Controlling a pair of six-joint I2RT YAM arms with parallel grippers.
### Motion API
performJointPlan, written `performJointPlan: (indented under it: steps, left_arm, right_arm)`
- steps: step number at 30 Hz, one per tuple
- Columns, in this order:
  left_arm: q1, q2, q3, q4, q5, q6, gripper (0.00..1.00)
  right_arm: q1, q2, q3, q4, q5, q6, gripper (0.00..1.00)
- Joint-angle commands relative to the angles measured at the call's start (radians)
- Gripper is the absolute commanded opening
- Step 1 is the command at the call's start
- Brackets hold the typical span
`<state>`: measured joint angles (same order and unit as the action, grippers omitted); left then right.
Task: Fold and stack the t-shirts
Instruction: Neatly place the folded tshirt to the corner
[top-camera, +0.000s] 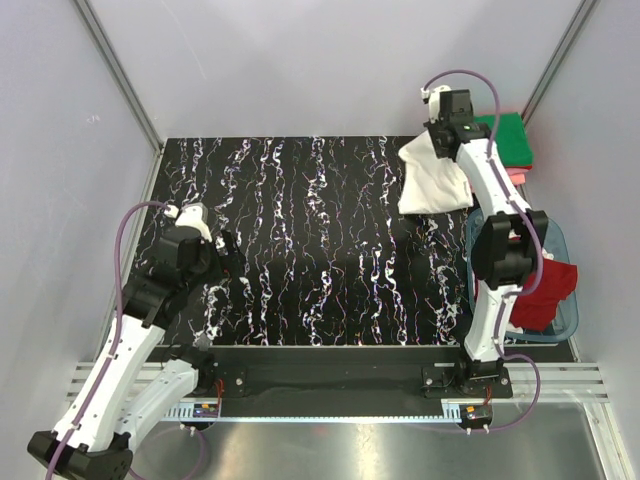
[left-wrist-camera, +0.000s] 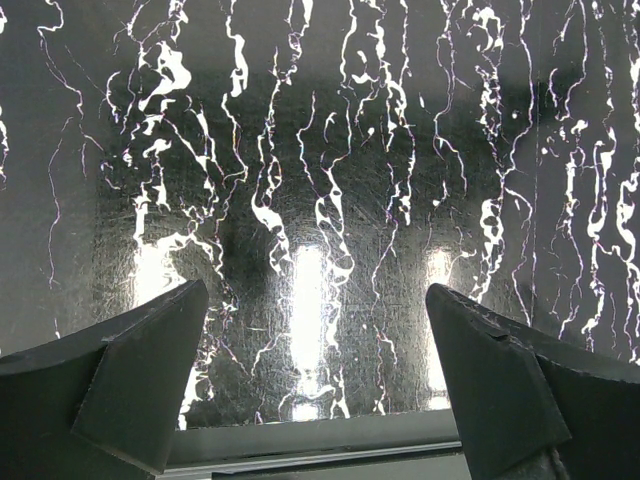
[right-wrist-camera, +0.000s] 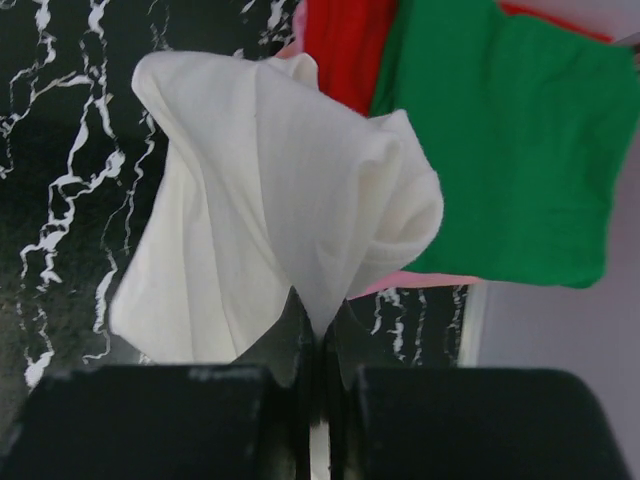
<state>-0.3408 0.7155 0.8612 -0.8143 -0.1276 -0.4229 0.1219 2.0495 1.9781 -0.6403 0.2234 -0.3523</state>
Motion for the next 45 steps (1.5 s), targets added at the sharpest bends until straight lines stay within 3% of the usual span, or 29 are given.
performJointPlan:
  steps: [1,7,23,31,45]
  left_arm:
    - [0.006,0.009,-0.007,0.044,0.008,0.012,0.98]
    - [0.013,0.027,-0.008,0.049,0.017,0.013,0.98]
    - [0.023,0.041,-0.008,0.049,0.016,0.012,0.98]
    - [0.025,0.038,-0.008,0.050,0.019,0.012,0.98]
    - [0.025,0.038,-0.010,0.053,0.020,0.013,0.98]
  right_arm:
    - [-0.034,-0.138,-0.013,0.139,0.004,-0.111,0.00]
    - [-0.096,-0.164,-0.033,0.189,-0.058,-0.146,0.00]
    - [-0.116,-0.141,0.180,0.136,-0.090,-0.178,0.00]
    - [-0.148,-0.152,0.211,0.128,-0.110,-0.177,0.00]
    - [-0.192,0.015,0.367,0.091,-0.136,-0.155,0.00]
